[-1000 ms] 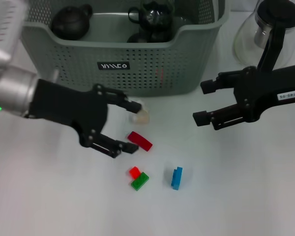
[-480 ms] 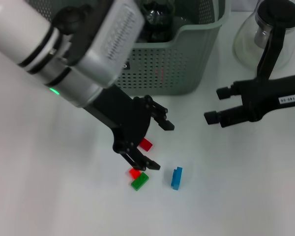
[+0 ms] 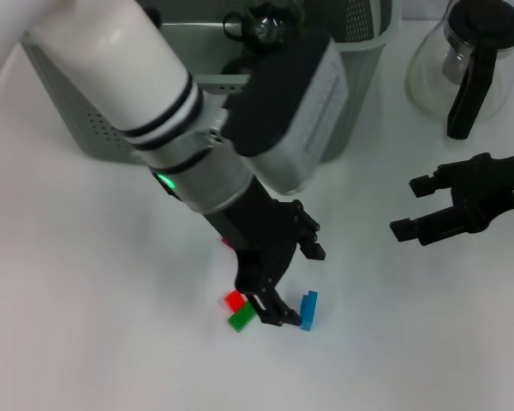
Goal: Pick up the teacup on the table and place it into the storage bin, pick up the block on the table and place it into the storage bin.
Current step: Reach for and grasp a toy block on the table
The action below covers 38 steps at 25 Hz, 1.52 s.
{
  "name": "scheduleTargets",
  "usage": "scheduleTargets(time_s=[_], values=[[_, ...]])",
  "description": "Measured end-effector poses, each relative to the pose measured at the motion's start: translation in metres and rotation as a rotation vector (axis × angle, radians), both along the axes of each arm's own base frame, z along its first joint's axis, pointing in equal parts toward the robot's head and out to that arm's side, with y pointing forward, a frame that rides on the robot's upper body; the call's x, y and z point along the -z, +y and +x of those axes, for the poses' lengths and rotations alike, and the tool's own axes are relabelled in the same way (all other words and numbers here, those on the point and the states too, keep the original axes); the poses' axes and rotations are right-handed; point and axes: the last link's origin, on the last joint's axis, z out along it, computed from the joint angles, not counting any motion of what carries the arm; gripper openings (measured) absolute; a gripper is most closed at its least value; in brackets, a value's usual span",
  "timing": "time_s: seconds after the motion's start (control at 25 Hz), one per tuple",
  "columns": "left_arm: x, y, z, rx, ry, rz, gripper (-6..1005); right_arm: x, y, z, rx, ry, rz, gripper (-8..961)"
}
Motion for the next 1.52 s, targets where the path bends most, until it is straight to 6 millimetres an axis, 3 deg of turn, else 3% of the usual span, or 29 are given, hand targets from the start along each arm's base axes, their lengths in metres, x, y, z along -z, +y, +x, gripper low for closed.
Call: scheduleTargets(time_s=[0.6,1.52], values=[[0.038,-0.008,0.014,-0.090,0.105,0.112,834,-0.002,0.004,0.010,-0.014,-0.059,0.025,946],[0.057,-0.018,0.001,-0.077,0.215,0.135,834,0.005,0.005,0.014,0.000,-0.071,0.033,947]])
